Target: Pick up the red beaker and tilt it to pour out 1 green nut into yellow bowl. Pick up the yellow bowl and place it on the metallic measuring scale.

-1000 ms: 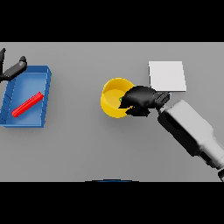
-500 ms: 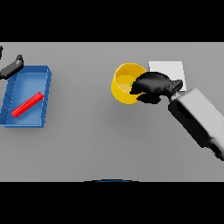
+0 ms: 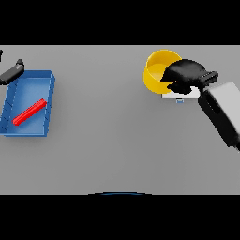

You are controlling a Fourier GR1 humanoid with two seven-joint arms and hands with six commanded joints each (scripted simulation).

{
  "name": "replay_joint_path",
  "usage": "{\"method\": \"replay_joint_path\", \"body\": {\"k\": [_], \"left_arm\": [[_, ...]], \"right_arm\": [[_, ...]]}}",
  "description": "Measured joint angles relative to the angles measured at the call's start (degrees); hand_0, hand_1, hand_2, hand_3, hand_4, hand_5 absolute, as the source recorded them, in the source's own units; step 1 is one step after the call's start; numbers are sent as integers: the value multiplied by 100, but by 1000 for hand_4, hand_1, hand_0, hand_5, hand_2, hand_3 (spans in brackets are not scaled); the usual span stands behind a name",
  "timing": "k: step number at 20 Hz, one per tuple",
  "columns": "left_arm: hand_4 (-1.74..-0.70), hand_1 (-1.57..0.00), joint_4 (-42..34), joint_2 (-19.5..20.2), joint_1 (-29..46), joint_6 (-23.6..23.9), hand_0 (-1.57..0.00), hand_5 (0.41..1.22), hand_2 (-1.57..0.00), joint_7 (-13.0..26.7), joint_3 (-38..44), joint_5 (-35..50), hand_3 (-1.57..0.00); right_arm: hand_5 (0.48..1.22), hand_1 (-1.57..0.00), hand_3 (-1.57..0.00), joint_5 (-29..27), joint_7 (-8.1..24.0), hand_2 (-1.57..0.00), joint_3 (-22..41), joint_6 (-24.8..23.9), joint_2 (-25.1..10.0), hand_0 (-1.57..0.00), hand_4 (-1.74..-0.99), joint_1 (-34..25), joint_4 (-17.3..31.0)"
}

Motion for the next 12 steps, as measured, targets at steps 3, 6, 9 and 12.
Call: {"method": "replay_joint_path", "body": {"k": [3, 6, 9, 12], "left_arm": [[-812, 1, -36, 16, 21, 68, 1, 755, 1, 47, 63, 65, 1], [-822, 1, -146, 9, 1, 139, 1, 765, 1, 220, 38, 65, 1], [-832, 1, -241, 109, 54, 137, 1, 771, 1, 315, 37, 74, 1], [-846, 1, -246, 58, 32, 166, 1, 780, 1, 385, 22, 82, 1]], "right_arm": [[1221, -1533, -1376, -17, -190, -1571, 28, -59, 16, -1567, -1726, -167, 256], [1221, -1435, -1471, 97, -11, -1502, -85, -410, 38, -1528, -1728, -202, 1077], [1221, -1385, -1520, 121, -151, -1465, -108, -615, 37, -1515, -1729, -253, 1590], [1221, -1314, -1545, 119, -116, -1403, -90, -683, 121, -1482, -1730, -321, 1838]]}}
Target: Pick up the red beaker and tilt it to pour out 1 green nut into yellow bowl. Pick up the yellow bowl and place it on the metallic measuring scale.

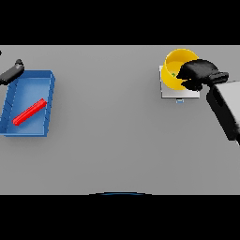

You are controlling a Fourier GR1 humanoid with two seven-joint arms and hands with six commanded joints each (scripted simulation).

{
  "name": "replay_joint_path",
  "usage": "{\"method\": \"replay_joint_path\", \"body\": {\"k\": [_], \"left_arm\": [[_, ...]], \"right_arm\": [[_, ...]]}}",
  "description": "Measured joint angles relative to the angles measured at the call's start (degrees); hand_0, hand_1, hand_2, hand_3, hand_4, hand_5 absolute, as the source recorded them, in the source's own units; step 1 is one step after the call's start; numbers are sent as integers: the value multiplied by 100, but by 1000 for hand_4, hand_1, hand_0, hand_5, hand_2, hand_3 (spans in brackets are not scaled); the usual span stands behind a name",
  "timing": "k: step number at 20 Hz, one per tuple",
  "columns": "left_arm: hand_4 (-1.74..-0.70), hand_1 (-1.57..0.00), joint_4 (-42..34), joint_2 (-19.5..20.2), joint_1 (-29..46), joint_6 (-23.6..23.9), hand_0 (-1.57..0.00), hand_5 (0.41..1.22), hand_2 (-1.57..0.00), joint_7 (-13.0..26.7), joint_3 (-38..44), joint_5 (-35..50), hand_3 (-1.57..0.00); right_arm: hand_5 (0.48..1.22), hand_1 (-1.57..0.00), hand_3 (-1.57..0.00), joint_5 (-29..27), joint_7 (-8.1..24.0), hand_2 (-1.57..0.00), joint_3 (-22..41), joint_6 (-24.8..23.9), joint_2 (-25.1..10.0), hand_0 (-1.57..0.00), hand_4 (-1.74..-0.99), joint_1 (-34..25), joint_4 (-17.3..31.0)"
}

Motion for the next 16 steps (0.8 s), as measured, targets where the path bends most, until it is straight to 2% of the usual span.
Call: {"method": "replay_joint_path", "body": {"k": [5, 7, 8, 9, 10, 13, 16], "left_arm": [[-838, 1, 70, 17, -3, -10, 1, 776, 1, 16, -9, -39, 1], [-840, 1, 124, 35, -78, -81, 1, 771, 1, 19, 8, -40, 1], [-841, 1, 106, 46, -46, -94, 1, 772, 1, -22, 4, -34, 1], [-843, 1, 158, 8, -48, -111, 1, 773, 1, -85, 17, -18, 1], [-844, 1, 219, -31, -98, -112, 1, 775, 1, -70, 16, -32, 1], [-849, 1, 218, 1, -12, -129, 1, 767, 1, -190, 66, 28, 1], [-846, 1, 240, 9, -62, -141, 1, 766, 1, -103, 55, 8, 1]], "right_arm": [[1221, -1205, -1562, 29, -129, -1316, 59, -65, -18, -1397, -1730, -87, 358], [1221, -1230, -1536, 13, -243, -1402, 46, -141, -5, -1417, -1728, -118, 550], [1221, -1181, -1543, -42, -217, -1293, 14, -116, -5, -1404, -1670, -124, 557], [1221, -1150, -1387, -53, -156, -1182, 6, -97, 62, -1410, -1644, -152, 608], [1155, -1039, -1237, -75, -149, -1042, -17, -83, 69, -1325, -1621, -132, 603], [991, -687, -879, -151, 2, -672, -64, 109, 120, -947, -1564, -224, 711], [899, -436, -662, -204, -18, -457, -94, 240, 110, -581, -1528, -232, 756]]}}
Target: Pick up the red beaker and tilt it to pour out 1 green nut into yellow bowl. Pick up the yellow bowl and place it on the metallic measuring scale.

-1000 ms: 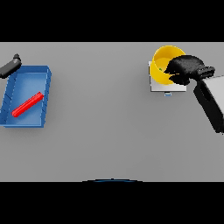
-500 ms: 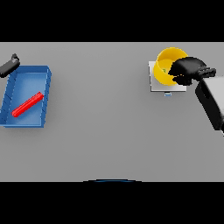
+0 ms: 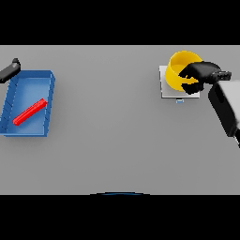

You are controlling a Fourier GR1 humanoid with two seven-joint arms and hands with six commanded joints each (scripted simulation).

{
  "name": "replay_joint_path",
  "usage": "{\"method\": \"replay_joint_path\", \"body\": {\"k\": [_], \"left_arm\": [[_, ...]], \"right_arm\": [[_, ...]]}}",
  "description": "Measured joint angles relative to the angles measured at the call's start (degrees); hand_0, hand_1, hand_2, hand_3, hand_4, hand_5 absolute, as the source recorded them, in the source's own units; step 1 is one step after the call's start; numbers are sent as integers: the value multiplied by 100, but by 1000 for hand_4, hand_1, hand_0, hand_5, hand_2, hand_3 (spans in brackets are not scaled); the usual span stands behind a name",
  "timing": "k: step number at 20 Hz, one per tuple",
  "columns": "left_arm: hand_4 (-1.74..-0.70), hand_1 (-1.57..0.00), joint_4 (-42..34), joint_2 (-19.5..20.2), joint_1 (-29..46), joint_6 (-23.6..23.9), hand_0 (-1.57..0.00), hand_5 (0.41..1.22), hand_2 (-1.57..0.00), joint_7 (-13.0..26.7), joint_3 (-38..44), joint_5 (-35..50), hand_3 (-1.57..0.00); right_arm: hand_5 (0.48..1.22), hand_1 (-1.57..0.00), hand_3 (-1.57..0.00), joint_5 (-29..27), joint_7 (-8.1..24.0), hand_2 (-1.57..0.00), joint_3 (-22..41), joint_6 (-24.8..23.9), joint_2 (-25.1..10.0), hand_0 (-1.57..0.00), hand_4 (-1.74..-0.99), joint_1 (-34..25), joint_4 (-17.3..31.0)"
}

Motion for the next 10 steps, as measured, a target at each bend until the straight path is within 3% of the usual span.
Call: {"method": "replay_joint_path", "body": {"k": [4, 10], "left_arm": [[-853, 1, -86, -42, -7, 53, 1, 771, 1, 27, -40, -20, 1], [-851, 1, -314, 76, 122, 167, 1, 770, 1, 58, -24, 0, 1]], "right_arm": [[836, -178, -465, 7, -3, -256, 4, 52, -27, -237, -1471, 3, 39], [801, -46, -277, 141, -147, -74, 135, 97, -123, -62, -1418, -21, 84]]}}
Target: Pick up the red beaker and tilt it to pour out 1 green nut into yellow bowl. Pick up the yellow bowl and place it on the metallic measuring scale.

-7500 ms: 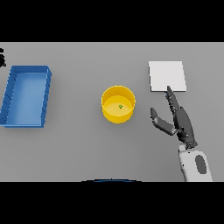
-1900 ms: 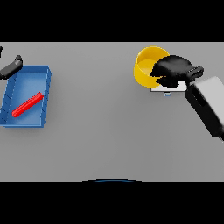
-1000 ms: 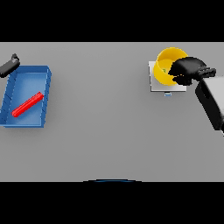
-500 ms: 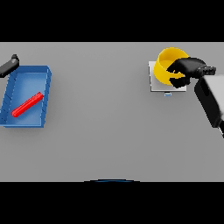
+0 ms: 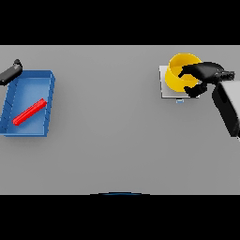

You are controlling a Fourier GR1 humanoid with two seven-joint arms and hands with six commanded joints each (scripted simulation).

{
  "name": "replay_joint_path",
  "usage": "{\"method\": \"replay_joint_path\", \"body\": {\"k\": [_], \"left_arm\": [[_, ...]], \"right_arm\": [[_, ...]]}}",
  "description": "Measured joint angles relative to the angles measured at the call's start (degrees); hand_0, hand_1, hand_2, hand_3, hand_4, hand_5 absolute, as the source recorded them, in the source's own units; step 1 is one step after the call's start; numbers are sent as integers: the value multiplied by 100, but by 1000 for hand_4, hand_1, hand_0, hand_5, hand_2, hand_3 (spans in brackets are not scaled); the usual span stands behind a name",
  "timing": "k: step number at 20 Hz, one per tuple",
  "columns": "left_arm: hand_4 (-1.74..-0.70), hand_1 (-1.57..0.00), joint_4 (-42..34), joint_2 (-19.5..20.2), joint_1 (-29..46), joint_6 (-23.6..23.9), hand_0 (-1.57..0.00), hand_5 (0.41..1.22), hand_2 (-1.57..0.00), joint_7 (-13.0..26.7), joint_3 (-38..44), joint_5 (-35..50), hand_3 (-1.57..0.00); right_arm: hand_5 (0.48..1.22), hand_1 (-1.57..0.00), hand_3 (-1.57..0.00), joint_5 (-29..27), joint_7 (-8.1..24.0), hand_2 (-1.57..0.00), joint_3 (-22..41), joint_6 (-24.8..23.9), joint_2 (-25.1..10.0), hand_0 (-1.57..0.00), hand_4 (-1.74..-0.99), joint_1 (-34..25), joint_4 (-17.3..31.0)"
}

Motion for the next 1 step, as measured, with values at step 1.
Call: {"method": "replay_joint_path", "body": {"k": [1], "left_arm": [[-851, 1, -6, -21, -60, 44, 1, 768, 1, 47, -19, -43, 1]], "right_arm": [[796, -37, -263, 19, 19, -59, 16, -24, 48, -49, -1414, -13, 17]]}}
